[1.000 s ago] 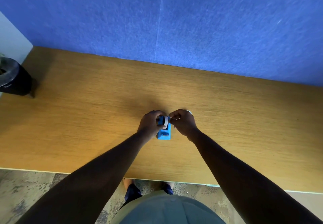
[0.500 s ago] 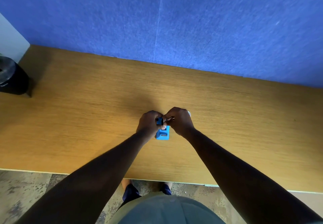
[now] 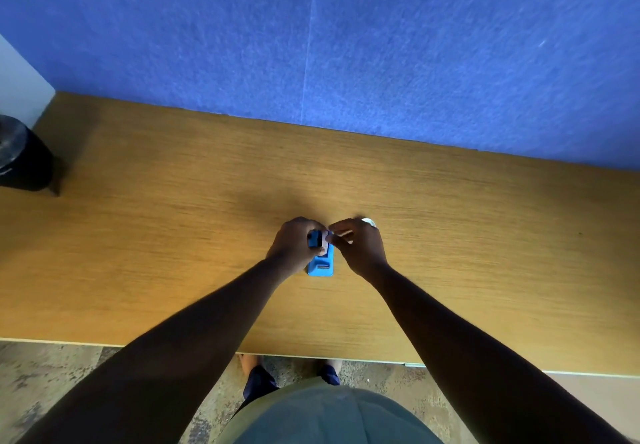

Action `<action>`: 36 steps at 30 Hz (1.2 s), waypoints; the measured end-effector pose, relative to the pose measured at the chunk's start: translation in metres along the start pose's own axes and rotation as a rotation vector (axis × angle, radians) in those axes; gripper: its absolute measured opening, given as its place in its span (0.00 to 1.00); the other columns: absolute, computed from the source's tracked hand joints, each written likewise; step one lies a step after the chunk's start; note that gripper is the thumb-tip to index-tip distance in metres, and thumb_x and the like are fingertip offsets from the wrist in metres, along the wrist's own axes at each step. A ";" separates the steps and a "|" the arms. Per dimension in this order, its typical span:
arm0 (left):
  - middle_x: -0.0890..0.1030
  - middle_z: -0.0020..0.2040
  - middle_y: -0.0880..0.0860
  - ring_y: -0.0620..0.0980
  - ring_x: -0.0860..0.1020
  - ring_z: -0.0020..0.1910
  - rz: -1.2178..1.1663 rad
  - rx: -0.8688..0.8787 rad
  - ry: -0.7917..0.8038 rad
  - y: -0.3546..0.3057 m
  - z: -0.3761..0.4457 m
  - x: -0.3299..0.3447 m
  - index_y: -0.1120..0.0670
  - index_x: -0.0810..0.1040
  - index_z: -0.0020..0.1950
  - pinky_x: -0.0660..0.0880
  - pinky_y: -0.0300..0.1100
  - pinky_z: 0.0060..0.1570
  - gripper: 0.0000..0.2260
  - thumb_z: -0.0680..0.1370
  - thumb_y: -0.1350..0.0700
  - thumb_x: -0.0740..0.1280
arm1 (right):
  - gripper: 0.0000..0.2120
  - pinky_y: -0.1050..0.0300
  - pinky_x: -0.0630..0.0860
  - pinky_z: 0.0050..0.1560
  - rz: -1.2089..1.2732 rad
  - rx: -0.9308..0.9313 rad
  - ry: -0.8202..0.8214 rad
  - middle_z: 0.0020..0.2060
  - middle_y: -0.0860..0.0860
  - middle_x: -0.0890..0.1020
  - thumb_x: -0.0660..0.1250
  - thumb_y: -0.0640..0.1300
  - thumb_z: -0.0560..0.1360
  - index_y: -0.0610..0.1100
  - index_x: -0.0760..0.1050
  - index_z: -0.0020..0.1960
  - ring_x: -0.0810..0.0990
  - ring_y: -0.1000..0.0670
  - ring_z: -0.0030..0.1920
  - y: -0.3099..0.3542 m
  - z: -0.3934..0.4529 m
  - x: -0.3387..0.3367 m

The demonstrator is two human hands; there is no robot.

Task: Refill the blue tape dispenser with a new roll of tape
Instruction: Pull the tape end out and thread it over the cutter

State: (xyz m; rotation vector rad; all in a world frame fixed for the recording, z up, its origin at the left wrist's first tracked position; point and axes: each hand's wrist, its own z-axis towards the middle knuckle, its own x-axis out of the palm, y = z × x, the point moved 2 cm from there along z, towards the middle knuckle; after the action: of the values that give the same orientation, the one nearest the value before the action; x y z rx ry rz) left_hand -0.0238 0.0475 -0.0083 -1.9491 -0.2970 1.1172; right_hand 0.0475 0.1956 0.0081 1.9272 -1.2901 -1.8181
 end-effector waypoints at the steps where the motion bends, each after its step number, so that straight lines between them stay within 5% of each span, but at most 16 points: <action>1: 0.82 0.58 0.50 0.47 0.81 0.57 0.007 -0.002 0.001 0.001 0.001 0.000 0.53 0.81 0.61 0.81 0.45 0.56 0.21 0.70 0.59 0.80 | 0.03 0.51 0.83 0.47 0.015 0.082 -0.034 0.45 0.52 0.88 0.74 0.45 0.78 0.47 0.86 0.48 0.85 0.52 0.45 -0.005 -0.005 0.002; 4: 0.82 0.59 0.50 0.47 0.81 0.57 0.022 -0.027 0.020 0.001 0.004 -0.002 0.54 0.82 0.63 0.80 0.45 0.58 0.23 0.69 0.57 0.81 | 0.18 0.46 0.79 0.39 0.143 0.420 0.014 0.38 0.43 0.87 0.69 0.56 0.77 0.42 0.84 0.39 0.83 0.42 0.38 -0.019 -0.019 0.012; 7: 0.83 0.59 0.50 0.47 0.81 0.58 0.005 -0.039 0.031 0.000 0.005 -0.002 0.54 0.82 0.63 0.80 0.47 0.59 0.23 0.69 0.57 0.81 | 0.19 0.54 0.73 0.34 0.346 0.637 0.104 0.38 0.46 0.87 0.70 0.60 0.77 0.44 0.86 0.42 0.79 0.49 0.35 -0.020 -0.030 0.021; 14: 0.83 0.60 0.51 0.48 0.81 0.59 0.018 -0.046 0.048 -0.003 0.007 -0.005 0.56 0.82 0.64 0.79 0.46 0.60 0.26 0.67 0.54 0.82 | 0.20 0.56 0.60 0.30 0.500 0.731 0.135 0.34 0.46 0.73 0.78 0.56 0.71 0.38 0.82 0.45 0.64 0.51 0.30 -0.008 -0.033 0.026; 19: 0.83 0.62 0.51 0.49 0.80 0.61 -0.003 -0.066 0.054 -0.002 0.006 -0.005 0.56 0.82 0.64 0.79 0.47 0.62 0.25 0.68 0.58 0.81 | 0.16 0.54 0.66 0.35 0.548 0.784 0.133 0.37 0.46 0.74 0.77 0.49 0.73 0.37 0.82 0.53 0.68 0.50 0.35 -0.006 -0.036 0.031; 36: 0.76 0.71 0.53 0.51 0.74 0.70 -0.002 -0.054 0.140 0.009 -0.001 -0.008 0.54 0.75 0.73 0.73 0.45 0.69 0.31 0.71 0.68 0.76 | 0.09 0.51 0.69 0.43 0.639 0.754 0.121 0.41 0.47 0.80 0.73 0.46 0.77 0.41 0.82 0.52 0.73 0.48 0.42 0.003 -0.037 0.032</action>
State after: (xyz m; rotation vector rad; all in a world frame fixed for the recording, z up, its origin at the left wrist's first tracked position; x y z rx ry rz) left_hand -0.0292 0.0372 -0.0107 -2.0629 -0.2559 0.9739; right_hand 0.0750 0.1569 -0.0043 1.5375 -2.4129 -0.9487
